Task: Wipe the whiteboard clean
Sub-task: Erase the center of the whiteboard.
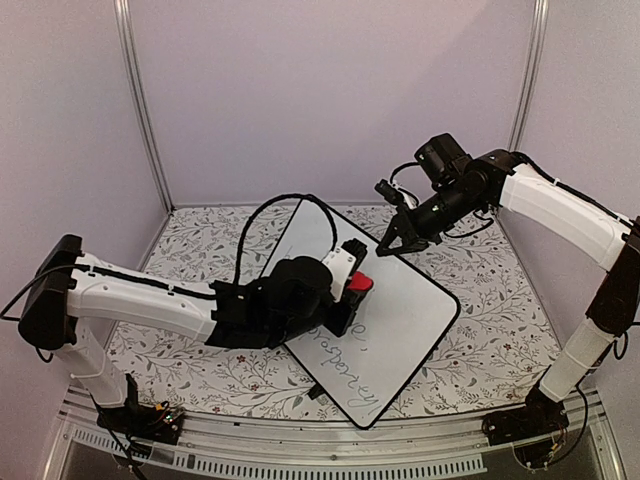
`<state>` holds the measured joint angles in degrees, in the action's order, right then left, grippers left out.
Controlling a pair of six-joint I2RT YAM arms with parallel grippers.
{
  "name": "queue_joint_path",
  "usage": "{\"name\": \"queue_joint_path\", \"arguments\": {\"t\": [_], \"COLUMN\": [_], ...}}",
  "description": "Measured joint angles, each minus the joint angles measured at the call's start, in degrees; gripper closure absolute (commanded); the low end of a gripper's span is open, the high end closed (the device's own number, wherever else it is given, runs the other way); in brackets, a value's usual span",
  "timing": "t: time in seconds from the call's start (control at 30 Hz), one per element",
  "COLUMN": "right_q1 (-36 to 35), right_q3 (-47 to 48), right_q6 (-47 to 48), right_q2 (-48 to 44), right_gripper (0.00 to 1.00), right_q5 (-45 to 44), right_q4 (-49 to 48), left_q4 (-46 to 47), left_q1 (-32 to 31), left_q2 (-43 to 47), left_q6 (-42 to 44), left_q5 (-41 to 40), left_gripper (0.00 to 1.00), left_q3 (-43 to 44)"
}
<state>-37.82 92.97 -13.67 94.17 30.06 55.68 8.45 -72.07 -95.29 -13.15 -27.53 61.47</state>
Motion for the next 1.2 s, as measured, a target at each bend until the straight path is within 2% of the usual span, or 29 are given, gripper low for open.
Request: {"name": "queue_joint_path", "arguments": {"t": [0.7,0.9,1.2], "right_q1": [0.00,-0.02,0.00], "right_q3": [0.00,0.00,0.00], "right_q6": [0.00,-0.02,-0.04], "right_q2": [0.00,0.00,0.00], "right_gripper": [1.00,1.00,1.00], "right_q5": [0.02,0.22,0.44], "right_q4": [0.07,0.04,0.00], "left_q4": [1.97,2.19,1.95], "left_q1": [-0.61,-2.25,-1.40], "left_q2": [1.84,1.73,0.59], "left_q6": [-0.28,0.52,0.90], "left_q5": [1.05,2.03,-1.27], "left_gripper": [1.00,1.00,1.00], "left_q3": [-4.96,-4.94,-2.14]}}
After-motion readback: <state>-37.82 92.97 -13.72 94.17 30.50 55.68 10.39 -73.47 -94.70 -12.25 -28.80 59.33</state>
